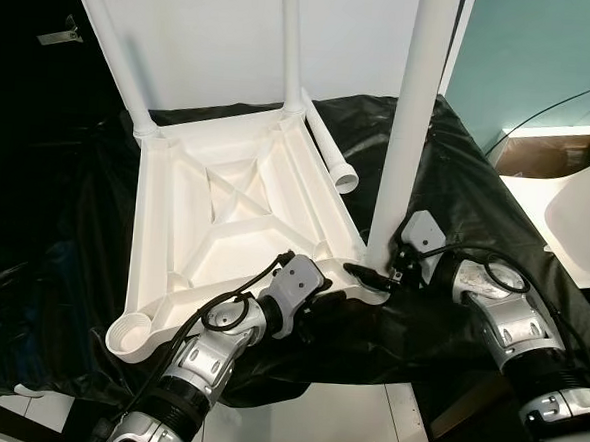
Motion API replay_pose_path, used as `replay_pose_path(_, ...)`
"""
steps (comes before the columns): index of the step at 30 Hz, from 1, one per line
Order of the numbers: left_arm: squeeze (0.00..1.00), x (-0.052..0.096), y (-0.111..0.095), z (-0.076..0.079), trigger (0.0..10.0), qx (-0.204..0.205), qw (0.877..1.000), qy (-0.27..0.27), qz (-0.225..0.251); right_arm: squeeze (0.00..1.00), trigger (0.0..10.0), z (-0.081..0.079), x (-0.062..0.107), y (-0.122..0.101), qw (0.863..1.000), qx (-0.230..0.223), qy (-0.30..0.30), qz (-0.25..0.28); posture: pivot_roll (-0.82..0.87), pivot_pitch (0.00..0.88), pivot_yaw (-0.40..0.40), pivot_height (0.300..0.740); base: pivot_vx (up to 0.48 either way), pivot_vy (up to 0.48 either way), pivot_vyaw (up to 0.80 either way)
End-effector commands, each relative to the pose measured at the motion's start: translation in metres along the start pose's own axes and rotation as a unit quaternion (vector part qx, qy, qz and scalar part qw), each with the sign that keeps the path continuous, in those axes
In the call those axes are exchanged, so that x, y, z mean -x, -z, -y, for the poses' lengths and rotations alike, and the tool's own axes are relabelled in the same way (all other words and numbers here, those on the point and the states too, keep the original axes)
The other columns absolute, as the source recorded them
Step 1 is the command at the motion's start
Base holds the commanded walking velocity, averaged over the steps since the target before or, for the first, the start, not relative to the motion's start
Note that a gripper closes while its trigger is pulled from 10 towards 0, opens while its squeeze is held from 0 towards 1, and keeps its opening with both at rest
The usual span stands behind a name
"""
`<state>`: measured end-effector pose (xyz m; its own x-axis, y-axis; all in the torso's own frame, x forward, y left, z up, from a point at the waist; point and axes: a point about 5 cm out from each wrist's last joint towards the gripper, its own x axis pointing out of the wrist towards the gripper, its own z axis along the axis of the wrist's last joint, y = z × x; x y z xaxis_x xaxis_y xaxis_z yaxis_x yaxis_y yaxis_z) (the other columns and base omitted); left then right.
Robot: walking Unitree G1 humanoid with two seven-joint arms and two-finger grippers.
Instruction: Building children table
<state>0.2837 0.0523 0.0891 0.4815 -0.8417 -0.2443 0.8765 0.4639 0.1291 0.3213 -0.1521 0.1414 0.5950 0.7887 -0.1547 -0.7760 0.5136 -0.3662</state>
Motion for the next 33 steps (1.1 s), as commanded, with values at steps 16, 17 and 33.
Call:
replay_pose_path(16,0.0,0.004,0.029,0.012,10.0,0.012,0.997,0.04,-0.069,0.0,0.0,-0.055,-0.001,0.033,0.948,-0.14,0.284,0.01,-0.08,0.0,0.057,0.74,0.0,0.0,0.0)
replay_pose_path(17,0.0,0.004,0.029,0.012,10.0,0.012,0.997,0.04,-0.069,0.0,0.0,-0.055,-0.001,0.033,0.948,-0.14,0.284,0.01,-0.08,0.0,0.057,0.74,0.0,0.0,0.0)
replay_pose_path(33,0.0,0.003,0.029,0.012,10.0,0.014,0.997,0.039,-0.067,0.0,10.0,-0.044,-0.01,0.018,0.974,-0.09,0.209,0.02,-0.09,0.0,0.052,0.74,0.0,0.0,0.0)
